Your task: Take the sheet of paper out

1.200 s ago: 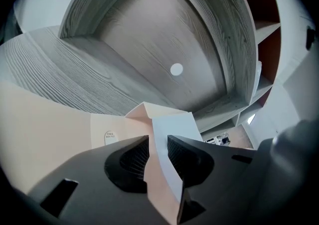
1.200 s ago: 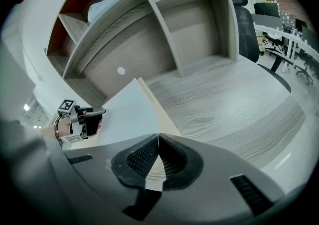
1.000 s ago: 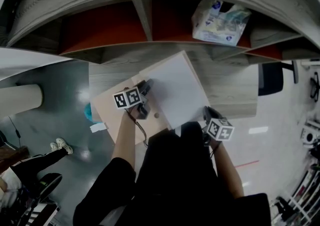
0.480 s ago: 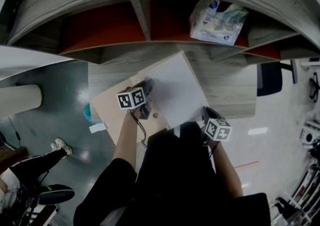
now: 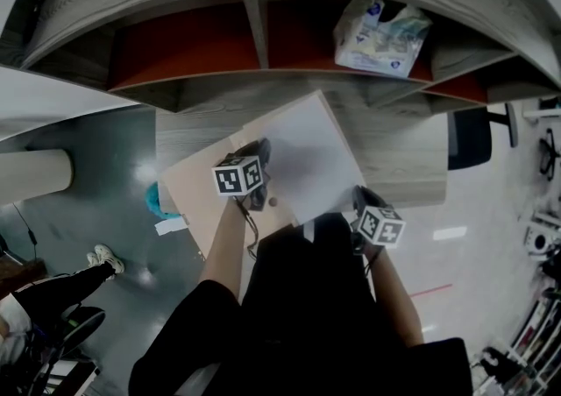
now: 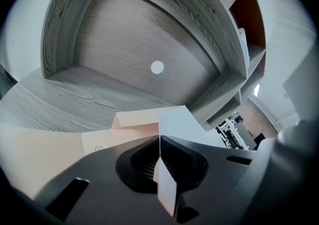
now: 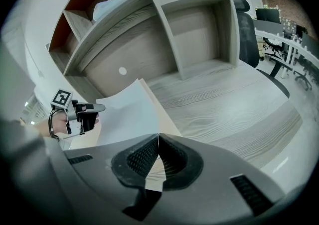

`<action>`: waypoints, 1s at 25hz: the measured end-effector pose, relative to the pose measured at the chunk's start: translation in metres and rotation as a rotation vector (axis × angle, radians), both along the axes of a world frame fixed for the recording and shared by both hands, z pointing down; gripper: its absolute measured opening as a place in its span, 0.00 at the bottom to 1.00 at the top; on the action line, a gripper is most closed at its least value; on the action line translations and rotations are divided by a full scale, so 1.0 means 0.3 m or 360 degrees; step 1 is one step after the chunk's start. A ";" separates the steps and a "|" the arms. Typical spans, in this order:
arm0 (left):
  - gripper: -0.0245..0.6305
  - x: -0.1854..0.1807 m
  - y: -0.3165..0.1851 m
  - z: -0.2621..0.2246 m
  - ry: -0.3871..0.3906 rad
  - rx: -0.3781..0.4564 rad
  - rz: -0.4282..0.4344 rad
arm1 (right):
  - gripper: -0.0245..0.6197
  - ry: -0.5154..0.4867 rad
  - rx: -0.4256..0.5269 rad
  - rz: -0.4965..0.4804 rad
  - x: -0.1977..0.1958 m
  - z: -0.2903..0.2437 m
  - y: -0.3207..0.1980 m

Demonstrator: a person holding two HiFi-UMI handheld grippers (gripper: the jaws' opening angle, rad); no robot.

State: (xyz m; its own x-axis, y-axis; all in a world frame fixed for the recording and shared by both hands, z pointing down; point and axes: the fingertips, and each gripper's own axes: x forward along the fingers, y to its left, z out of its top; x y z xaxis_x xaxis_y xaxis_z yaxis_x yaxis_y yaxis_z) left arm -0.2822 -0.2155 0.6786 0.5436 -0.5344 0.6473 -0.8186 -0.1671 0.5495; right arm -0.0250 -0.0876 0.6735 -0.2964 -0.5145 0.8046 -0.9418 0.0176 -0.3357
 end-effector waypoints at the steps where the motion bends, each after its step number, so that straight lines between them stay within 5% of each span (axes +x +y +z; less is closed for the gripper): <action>1: 0.11 0.002 -0.001 -0.011 -0.0002 0.0018 0.0003 | 0.07 0.0008 0.0006 0.0005 0.001 -0.007 -0.001; 9: 0.11 -0.023 0.015 -0.064 -0.0132 0.0090 0.0024 | 0.07 -0.0022 0.0025 -0.0027 -0.043 -0.041 0.013; 25: 0.11 0.003 0.147 -0.276 -0.0374 0.0314 -0.0103 | 0.06 0.0039 0.0263 -0.0400 -0.089 -0.143 0.012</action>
